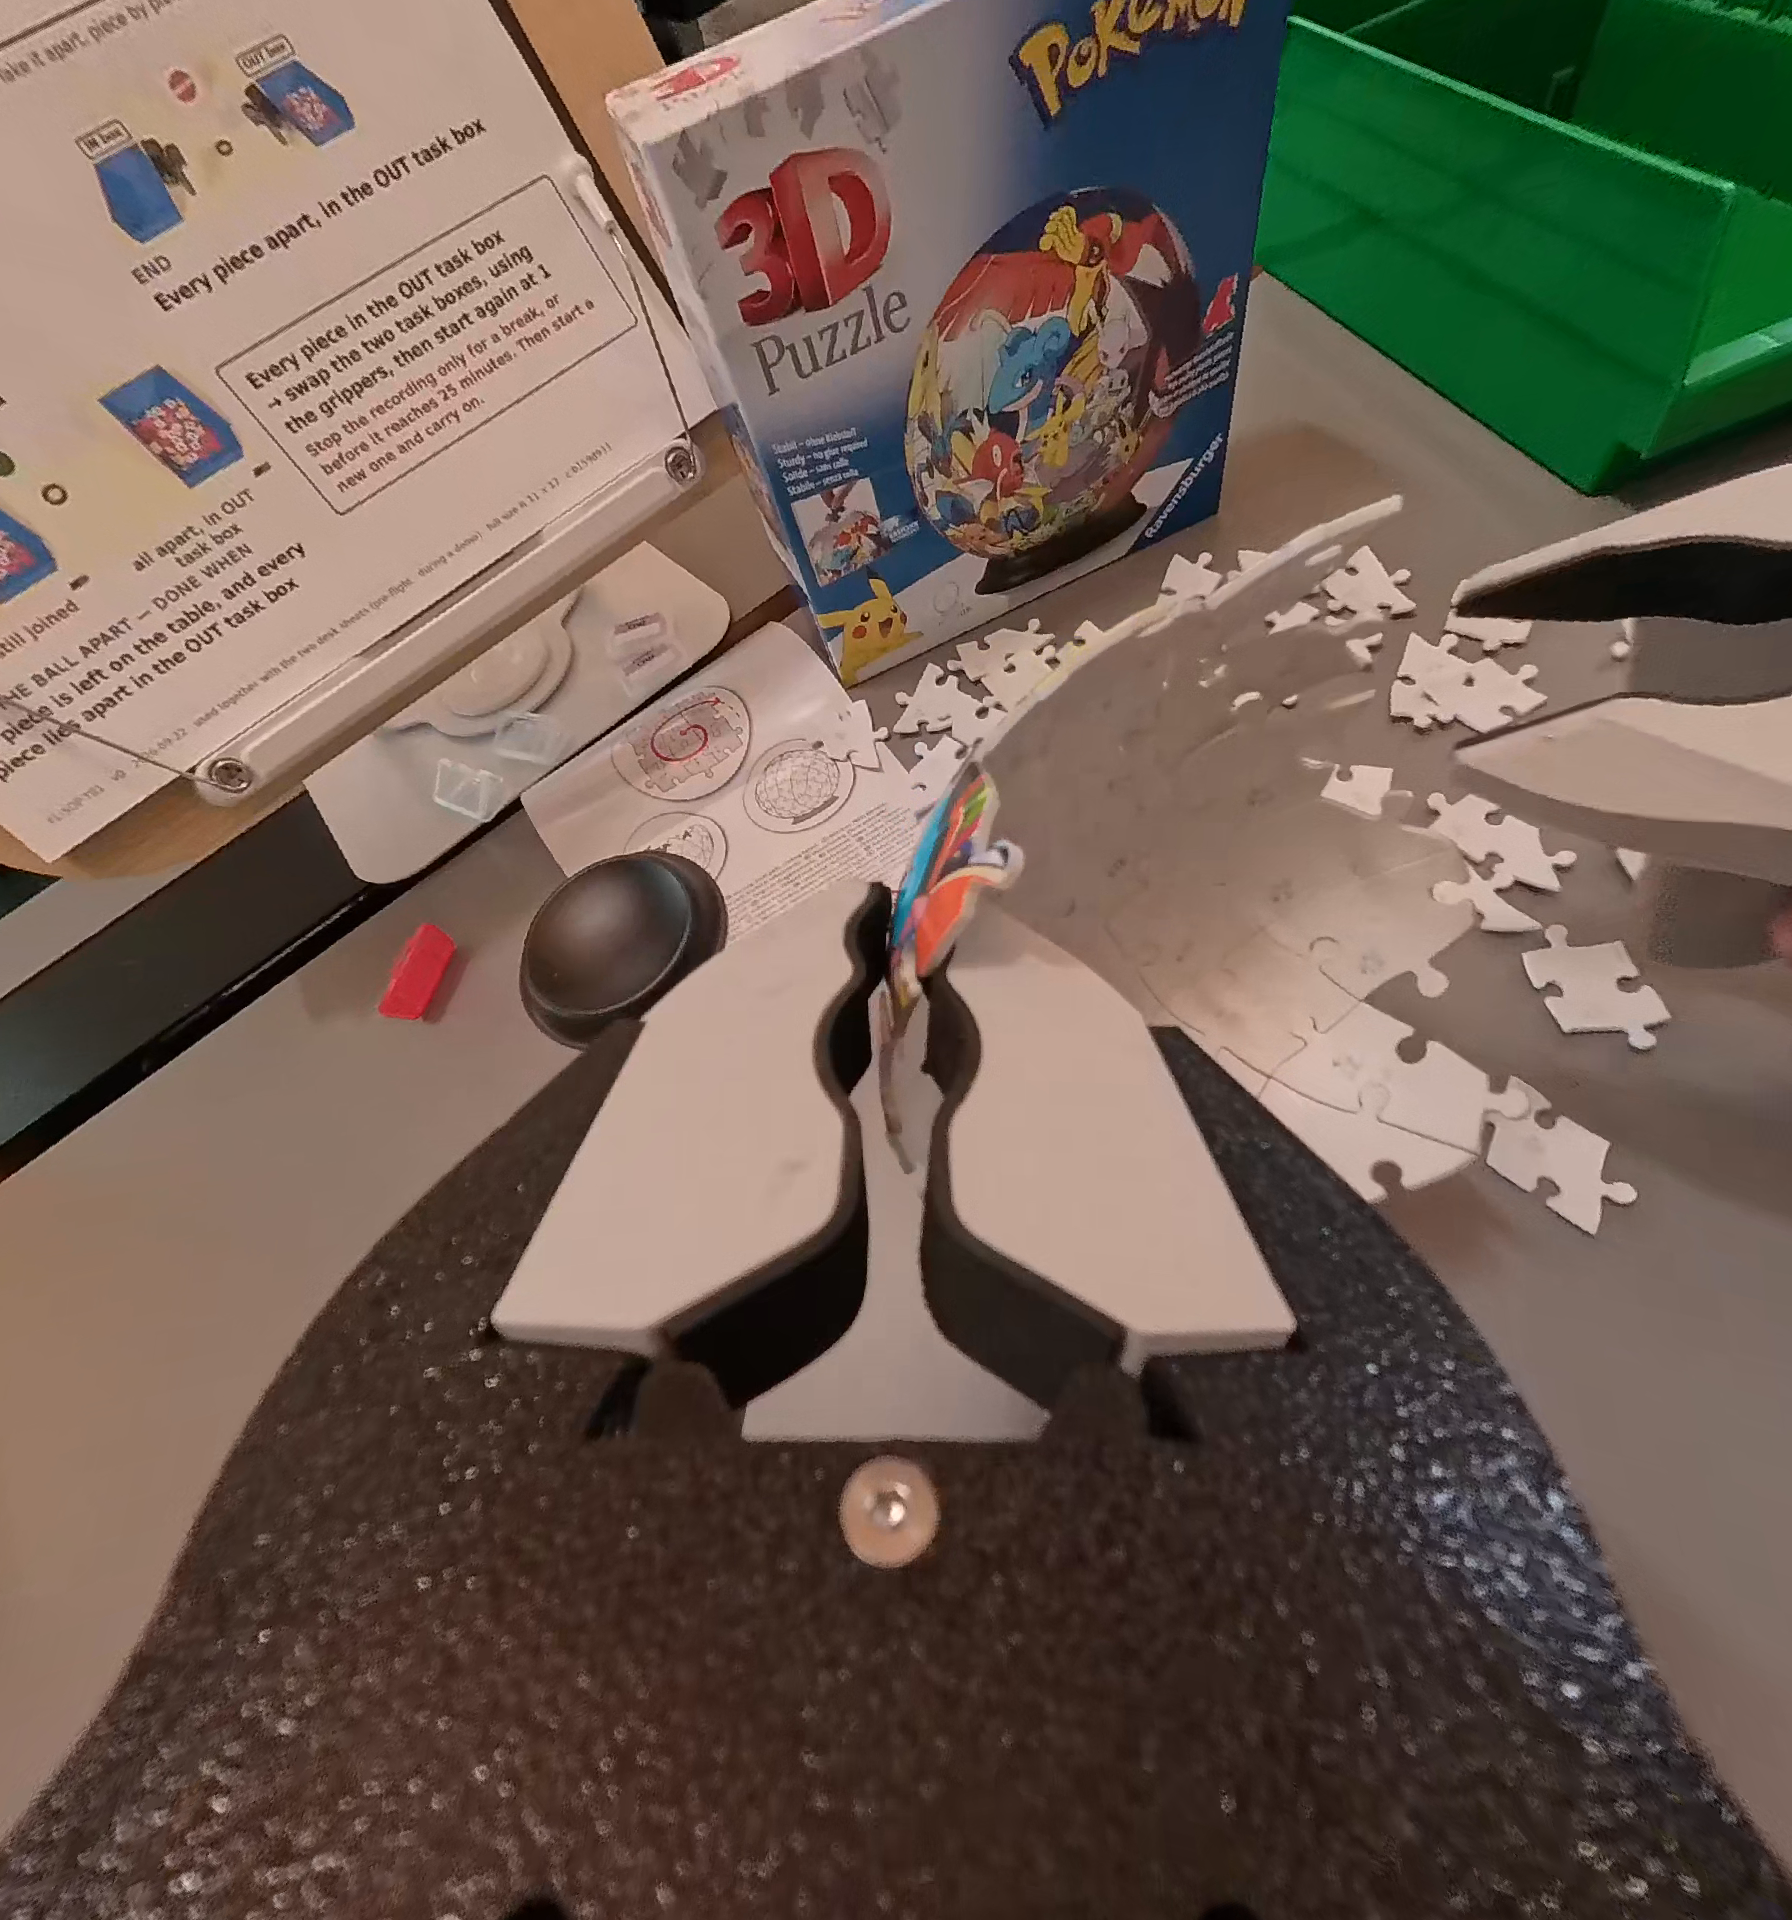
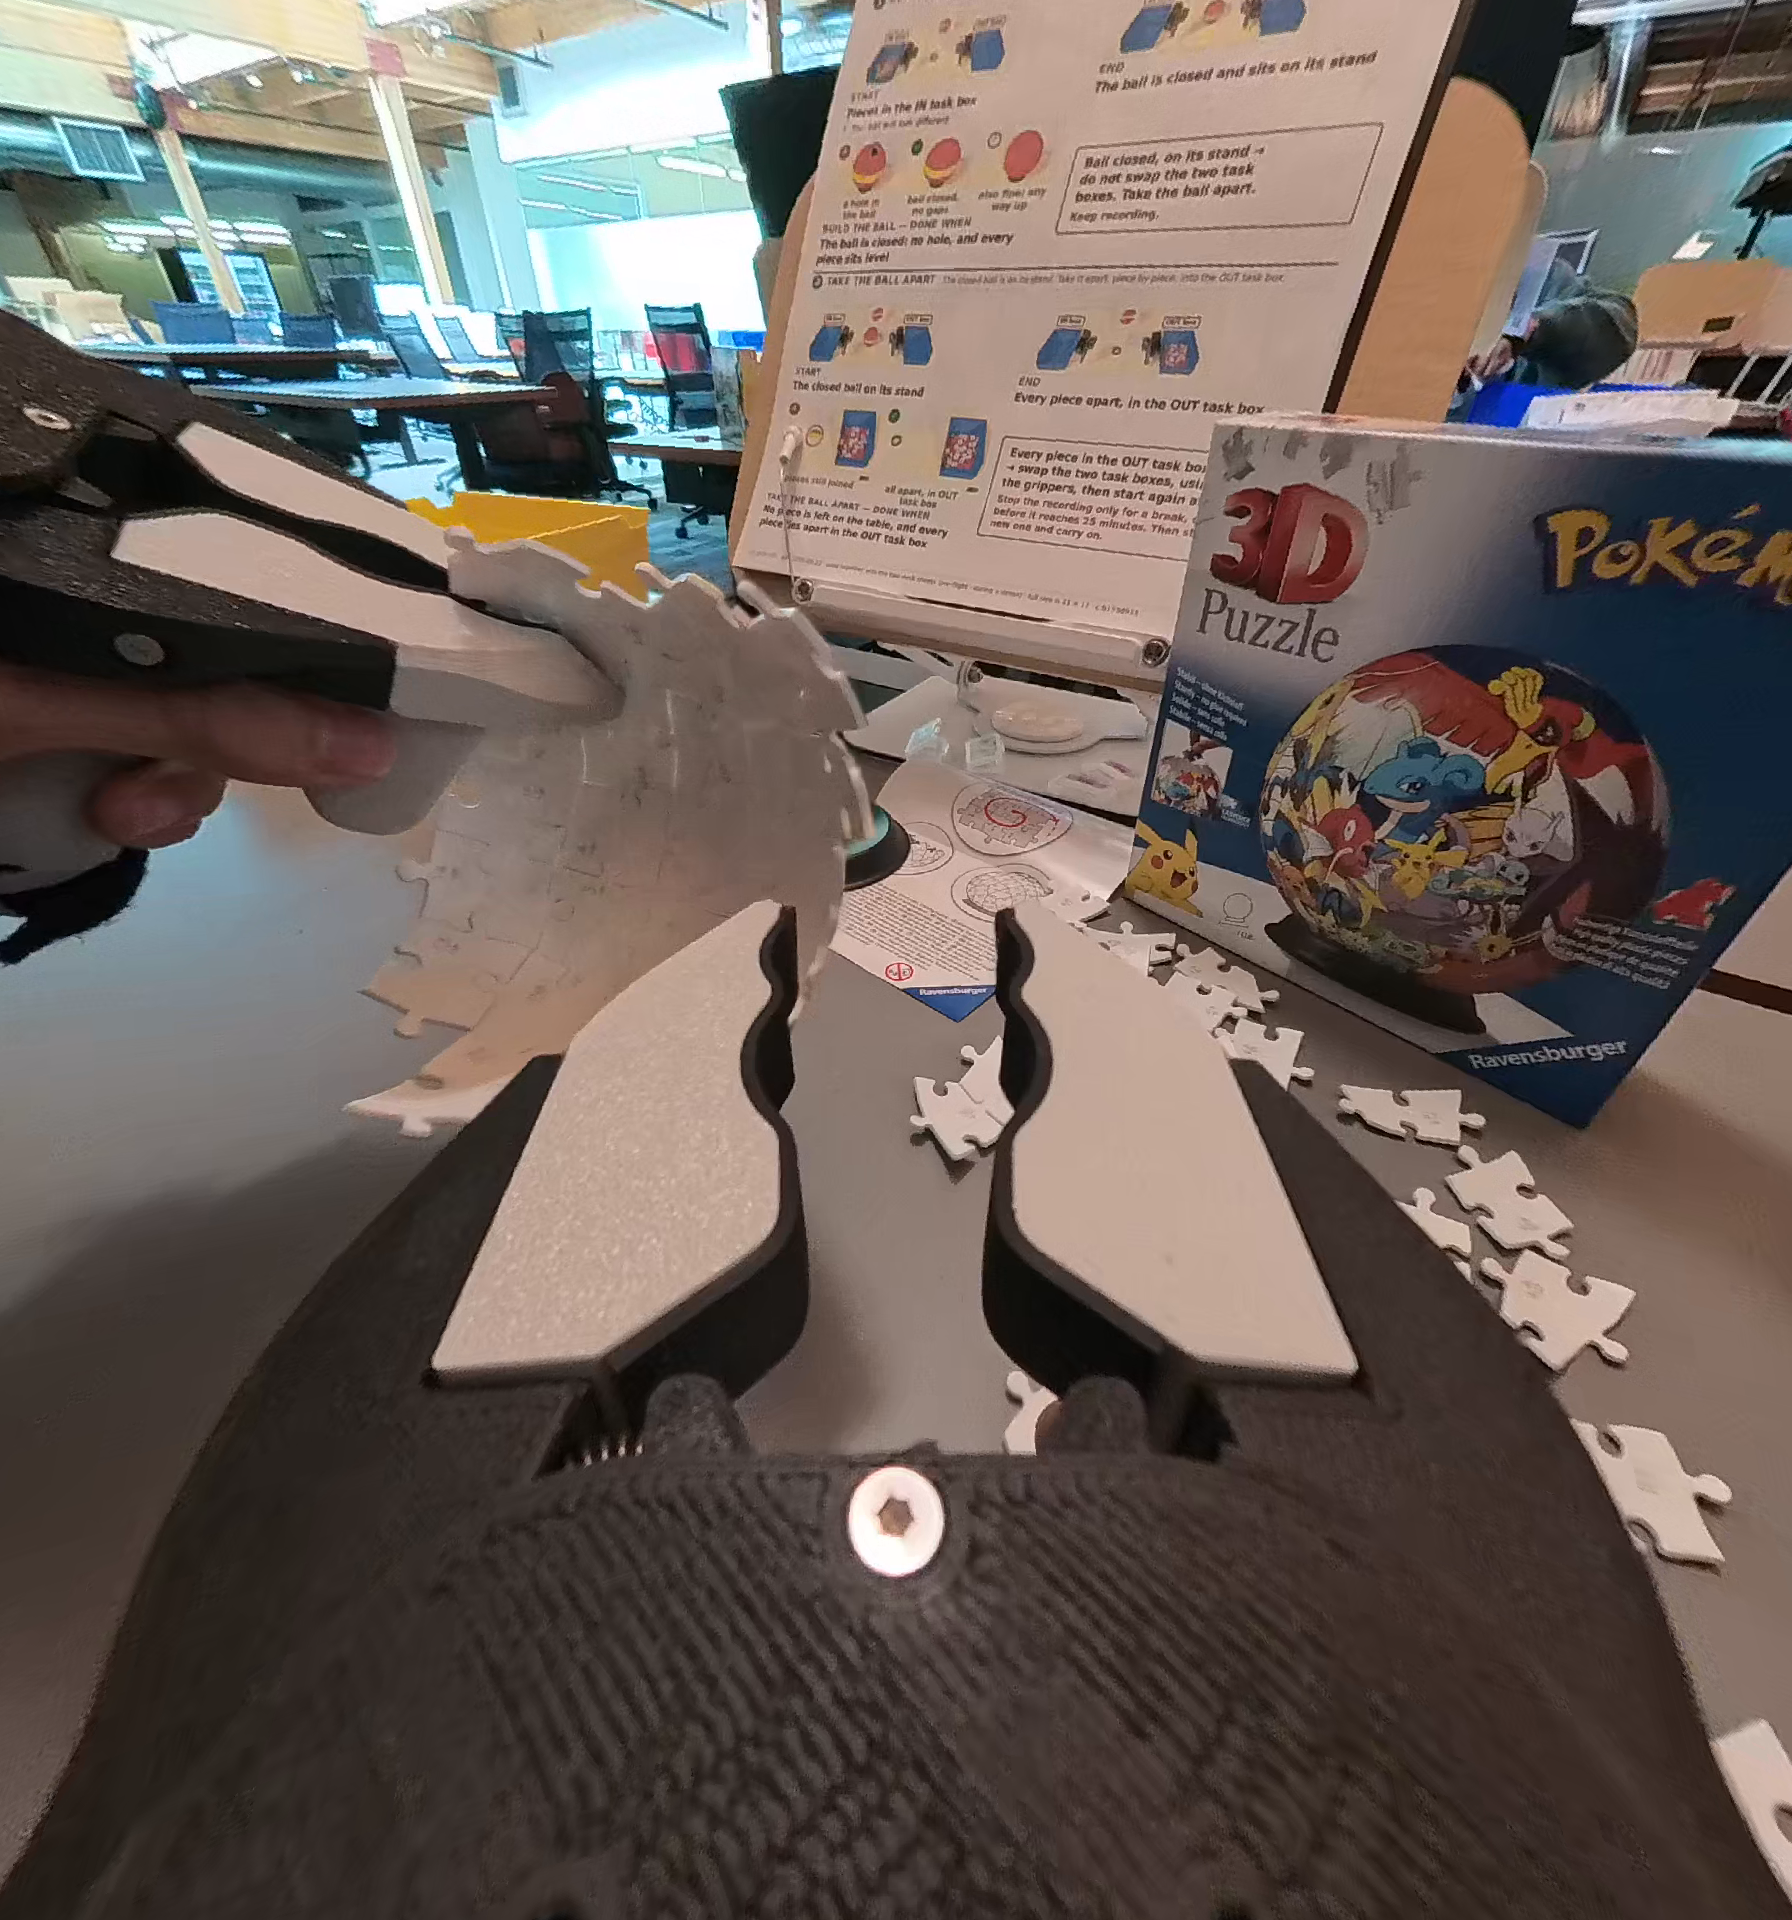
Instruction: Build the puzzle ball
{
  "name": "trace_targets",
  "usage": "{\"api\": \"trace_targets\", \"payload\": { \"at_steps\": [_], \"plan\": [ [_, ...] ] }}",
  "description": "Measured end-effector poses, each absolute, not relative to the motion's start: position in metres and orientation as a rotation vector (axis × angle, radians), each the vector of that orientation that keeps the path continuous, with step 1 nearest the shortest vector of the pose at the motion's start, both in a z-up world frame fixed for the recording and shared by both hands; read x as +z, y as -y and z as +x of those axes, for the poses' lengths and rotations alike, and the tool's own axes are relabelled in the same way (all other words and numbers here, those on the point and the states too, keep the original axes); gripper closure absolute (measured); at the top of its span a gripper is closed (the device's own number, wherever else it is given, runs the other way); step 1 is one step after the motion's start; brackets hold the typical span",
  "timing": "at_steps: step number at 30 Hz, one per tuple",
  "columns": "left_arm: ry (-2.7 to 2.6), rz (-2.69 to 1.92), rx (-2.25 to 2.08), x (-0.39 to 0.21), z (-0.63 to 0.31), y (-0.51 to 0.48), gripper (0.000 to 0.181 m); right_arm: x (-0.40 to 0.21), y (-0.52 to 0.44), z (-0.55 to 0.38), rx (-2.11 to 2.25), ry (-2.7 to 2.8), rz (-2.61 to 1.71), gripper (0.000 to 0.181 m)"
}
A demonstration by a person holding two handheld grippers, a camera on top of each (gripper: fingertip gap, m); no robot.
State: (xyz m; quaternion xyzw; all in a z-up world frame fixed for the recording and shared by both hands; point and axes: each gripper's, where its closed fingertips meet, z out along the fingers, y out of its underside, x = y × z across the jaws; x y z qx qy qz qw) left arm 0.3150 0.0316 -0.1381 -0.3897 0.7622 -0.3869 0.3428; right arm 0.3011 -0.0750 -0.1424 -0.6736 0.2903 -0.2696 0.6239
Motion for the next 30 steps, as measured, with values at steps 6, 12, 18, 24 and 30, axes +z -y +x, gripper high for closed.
{"api": "trace_targets", "payload": {
  "at_steps": [6,12,18,24,30],
  "plan": [
    [-1.995,-1.004,-1.012,-0.143,0.312,-0.032,0.176,-0.146,0.053,0.301,-0.604,-0.542,-1.601,0.142],
    [-1.986,-0.971,-1.0,-0.143,0.31,-0.031,0.177,-0.154,0.04,0.309,-0.632,-0.485,-1.713,0.15],
    [-1.972,-0.956,-0.99,-0.142,0.312,-0.033,0.177,-0.145,0.044,0.312,-0.654,-0.475,-1.689,0.157],
    [-1.969,-0.95,-0.978,-0.143,0.312,-0.032,0.176,-0.144,0.048,0.314,-0.634,-0.484,-1.7,0.154],
    [-1.969,-0.944,-0.981,-0.146,0.313,-0.029,0.176,-0.147,0.042,0.313,-0.663,-0.446,-1.729,0.161]
  ]
}}
